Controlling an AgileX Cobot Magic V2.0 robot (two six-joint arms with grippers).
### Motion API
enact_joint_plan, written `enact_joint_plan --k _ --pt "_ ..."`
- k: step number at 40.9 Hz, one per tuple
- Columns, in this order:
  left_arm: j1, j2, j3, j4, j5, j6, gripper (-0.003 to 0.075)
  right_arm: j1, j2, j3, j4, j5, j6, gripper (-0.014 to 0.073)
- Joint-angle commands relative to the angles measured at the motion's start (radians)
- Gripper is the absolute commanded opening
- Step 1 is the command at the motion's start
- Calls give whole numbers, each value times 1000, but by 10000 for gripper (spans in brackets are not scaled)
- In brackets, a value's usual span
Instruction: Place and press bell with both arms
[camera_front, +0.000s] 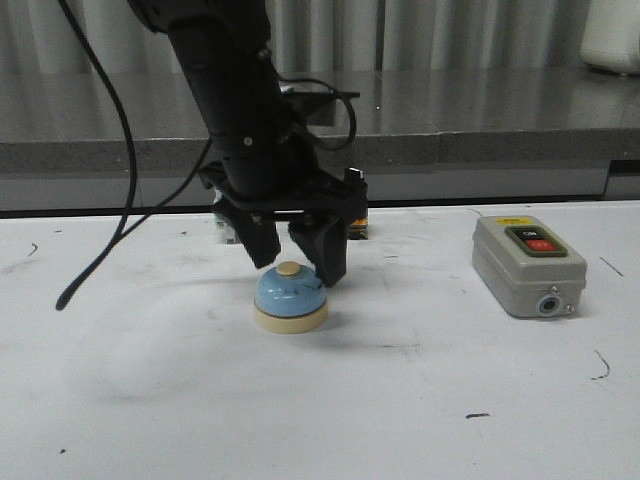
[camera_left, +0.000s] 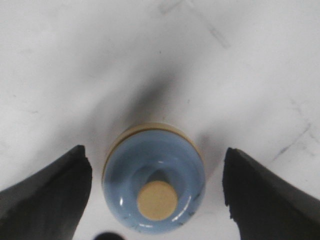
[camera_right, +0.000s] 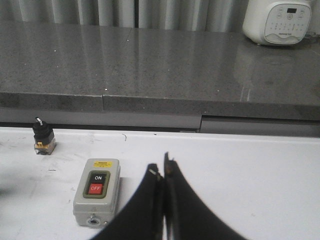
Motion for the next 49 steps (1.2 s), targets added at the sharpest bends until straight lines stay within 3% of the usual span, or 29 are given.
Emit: enact_joint_plan --k 1,13,27,37,49 --pt "10 -131 -30 -11 -13 -1 470 -6 16 -39 6 -87 -2 -62" --pt "102 -365 111 -11 -45 -1 -8 -6 16 -39 6 -87 -2 -62" --pt "357 -786 480 -38 -139 -12 -20 -6 16 -39 6 -87 -2 -62" --pt "519 -1205 759 -41 -259 -28 -20 -6 16 -39 6 -87 -2 -62" --pt "673 -1547 959 -41 -336 -50 -20 -6 16 -39 6 -87 -2 -62"
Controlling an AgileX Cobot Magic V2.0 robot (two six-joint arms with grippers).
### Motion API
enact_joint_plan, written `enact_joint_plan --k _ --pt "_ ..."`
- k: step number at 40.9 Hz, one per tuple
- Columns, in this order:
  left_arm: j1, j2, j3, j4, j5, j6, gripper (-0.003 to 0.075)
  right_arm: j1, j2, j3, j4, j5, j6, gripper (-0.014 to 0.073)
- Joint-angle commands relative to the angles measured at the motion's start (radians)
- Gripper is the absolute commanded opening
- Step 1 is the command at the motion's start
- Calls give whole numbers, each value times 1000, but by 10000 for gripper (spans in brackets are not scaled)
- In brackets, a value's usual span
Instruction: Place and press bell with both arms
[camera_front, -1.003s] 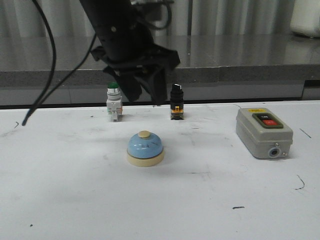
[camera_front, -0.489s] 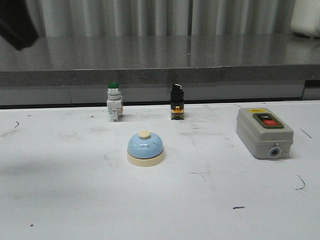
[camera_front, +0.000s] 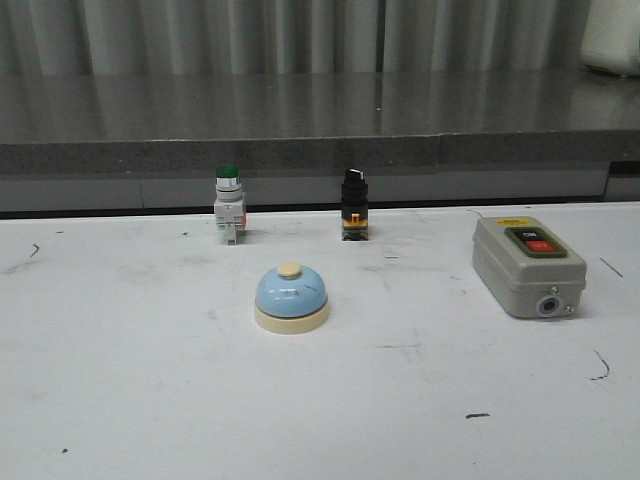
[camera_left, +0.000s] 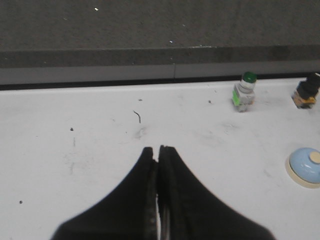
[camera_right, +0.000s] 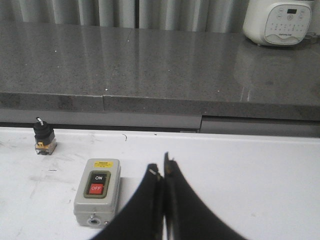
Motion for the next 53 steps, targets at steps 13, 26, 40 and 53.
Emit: enact_joint_plan --k 13,26,40,53 --pt "28 -221 123 -18 -184 -1 -20 -6 16 -39 6 -87 -2 -62" --pt "28 -224 127 -26 -181 -1 -20 -6 16 -39 6 -87 -2 -62" --pt "28 -224 127 -26 -181 -1 -20 -6 16 -39 6 -87 -2 -62" --pt "28 -224 127 -26 -181 -1 -20 -6 16 -39 6 -91 -2 -62"
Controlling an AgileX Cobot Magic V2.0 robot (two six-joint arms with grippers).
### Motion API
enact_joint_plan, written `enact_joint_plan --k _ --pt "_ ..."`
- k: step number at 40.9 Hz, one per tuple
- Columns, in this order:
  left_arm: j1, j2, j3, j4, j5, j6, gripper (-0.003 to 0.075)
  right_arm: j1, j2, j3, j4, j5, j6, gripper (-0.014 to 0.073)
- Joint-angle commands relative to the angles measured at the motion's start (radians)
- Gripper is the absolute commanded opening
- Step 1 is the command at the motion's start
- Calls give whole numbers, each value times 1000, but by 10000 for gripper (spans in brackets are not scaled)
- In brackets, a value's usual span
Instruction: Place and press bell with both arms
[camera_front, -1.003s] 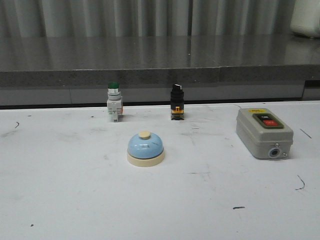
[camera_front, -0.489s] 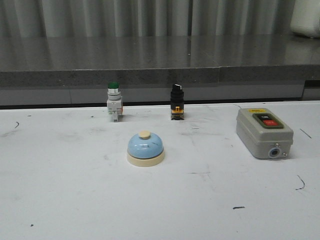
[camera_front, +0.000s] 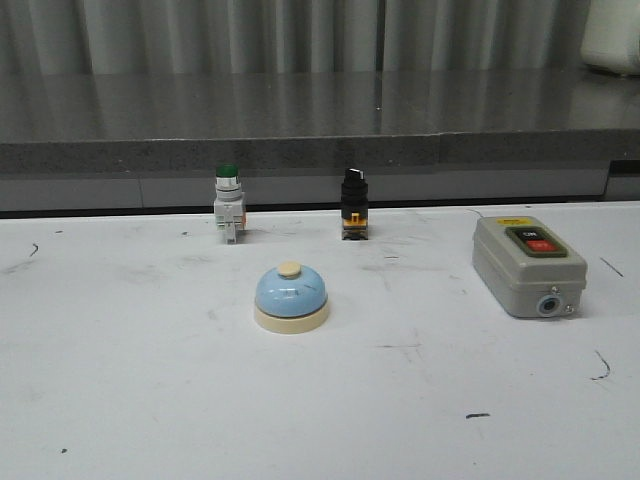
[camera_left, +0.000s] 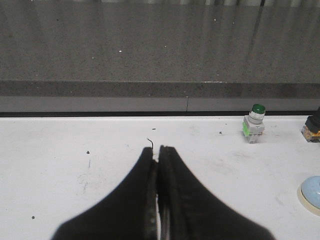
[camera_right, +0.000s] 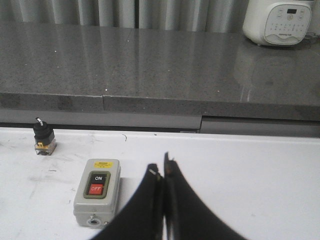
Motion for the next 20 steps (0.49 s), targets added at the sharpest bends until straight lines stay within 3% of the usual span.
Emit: enact_joint_plan --k 1,9,20 --pt "2 7 -26 -19 -85 3 -20 -6 16 -39 6 -91 -2 -62" --pt "2 7 -26 -19 -85 3 -20 -6 72 -60 6 -156 -2 -62" --pt "2 7 -26 -19 -85 3 -20 18 501 -264 6 -158 -3 -62"
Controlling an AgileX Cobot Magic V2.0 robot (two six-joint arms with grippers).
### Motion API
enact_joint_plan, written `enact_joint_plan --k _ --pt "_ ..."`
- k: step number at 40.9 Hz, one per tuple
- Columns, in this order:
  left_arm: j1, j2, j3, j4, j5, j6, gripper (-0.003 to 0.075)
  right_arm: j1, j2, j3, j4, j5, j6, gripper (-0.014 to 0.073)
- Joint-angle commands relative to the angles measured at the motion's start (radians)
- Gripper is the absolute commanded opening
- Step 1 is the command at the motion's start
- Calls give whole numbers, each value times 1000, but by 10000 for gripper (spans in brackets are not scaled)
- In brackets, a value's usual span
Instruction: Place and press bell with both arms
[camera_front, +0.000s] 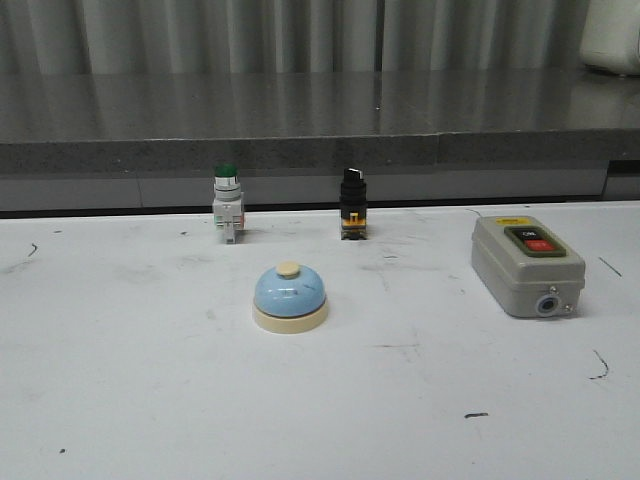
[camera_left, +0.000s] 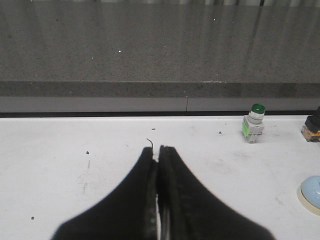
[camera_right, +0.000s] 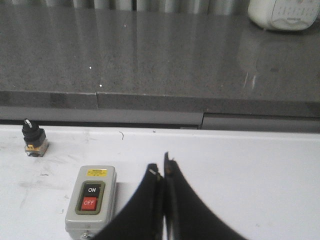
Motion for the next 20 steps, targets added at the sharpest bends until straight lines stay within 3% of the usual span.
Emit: enact_joint_plan --k 1,20 --pt "2 7 -26 -19 -85 -1 -20 27 146 -105 6 -86 -3 -62" --pt "2 7 -26 -19 -85 -1 -20 385 729 -442 6 -18 -3 -62"
